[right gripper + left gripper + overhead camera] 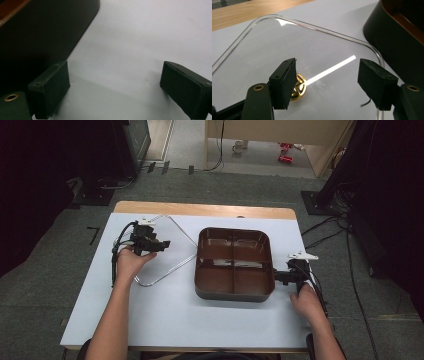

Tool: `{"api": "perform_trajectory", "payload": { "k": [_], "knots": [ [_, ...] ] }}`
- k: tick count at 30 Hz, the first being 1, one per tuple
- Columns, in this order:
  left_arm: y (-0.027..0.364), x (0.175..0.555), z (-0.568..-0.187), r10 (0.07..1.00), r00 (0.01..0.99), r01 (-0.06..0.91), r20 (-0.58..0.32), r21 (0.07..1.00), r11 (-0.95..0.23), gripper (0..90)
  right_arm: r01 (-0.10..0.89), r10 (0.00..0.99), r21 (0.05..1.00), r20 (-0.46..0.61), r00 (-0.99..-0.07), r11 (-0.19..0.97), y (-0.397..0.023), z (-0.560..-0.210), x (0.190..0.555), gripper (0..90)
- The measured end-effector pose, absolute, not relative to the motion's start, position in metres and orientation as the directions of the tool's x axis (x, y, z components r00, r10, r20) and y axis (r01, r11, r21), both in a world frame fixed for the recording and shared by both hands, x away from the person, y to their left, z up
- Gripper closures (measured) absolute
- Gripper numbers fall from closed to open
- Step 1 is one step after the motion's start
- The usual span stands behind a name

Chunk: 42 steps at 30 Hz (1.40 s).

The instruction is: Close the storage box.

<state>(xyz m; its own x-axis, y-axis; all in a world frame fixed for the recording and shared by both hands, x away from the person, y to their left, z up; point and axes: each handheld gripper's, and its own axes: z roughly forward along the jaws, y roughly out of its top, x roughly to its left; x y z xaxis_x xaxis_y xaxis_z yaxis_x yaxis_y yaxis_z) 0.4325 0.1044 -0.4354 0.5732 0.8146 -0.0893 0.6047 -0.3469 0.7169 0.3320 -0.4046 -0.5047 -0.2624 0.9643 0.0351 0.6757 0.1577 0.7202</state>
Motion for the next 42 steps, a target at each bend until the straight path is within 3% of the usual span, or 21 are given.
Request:
{"api": "perform_trajectory", "payload": {
  "k": [7,15,27,34,42],
  "knots": [
    [0.119,0.443,-0.45,0.844,0.523,0.636,-0.12,0.714,-0.292,33.4,0.676,0.964,0.72,0.035,-0.262,0.158,-0.405,-0.505,0.332,8.3],
    [0.118,0.443,-0.461,0.85,0.516,0.655,-0.104,0.688,-0.312,34.1,0.676,0.964,0.72,0.035,-0.263,0.158,-0.405,-0.505,0.332,8.3],
    [0.12,0.441,-0.475,0.862,0.501,0.662,-0.08,0.677,-0.322,43.3,0.676,0.964,0.72,0.035,-0.263,0.158,-0.405,-0.505,0.332,8.3],
    [0.123,0.44,-0.477,0.876,0.479,0.652,-0.063,0.693,-0.307,58.7,0.675,0.964,0.72,0.035,-0.262,0.158,-0.405,-0.505,0.332,8.3],
    [0.124,0.44,-0.466,0.88,0.471,0.673,-0.063,0.671,-0.312,59.7,0.676,0.964,0.72,0.035,-0.262,0.158,-0.405,-0.505,0.332,8.3]
  ]
}}
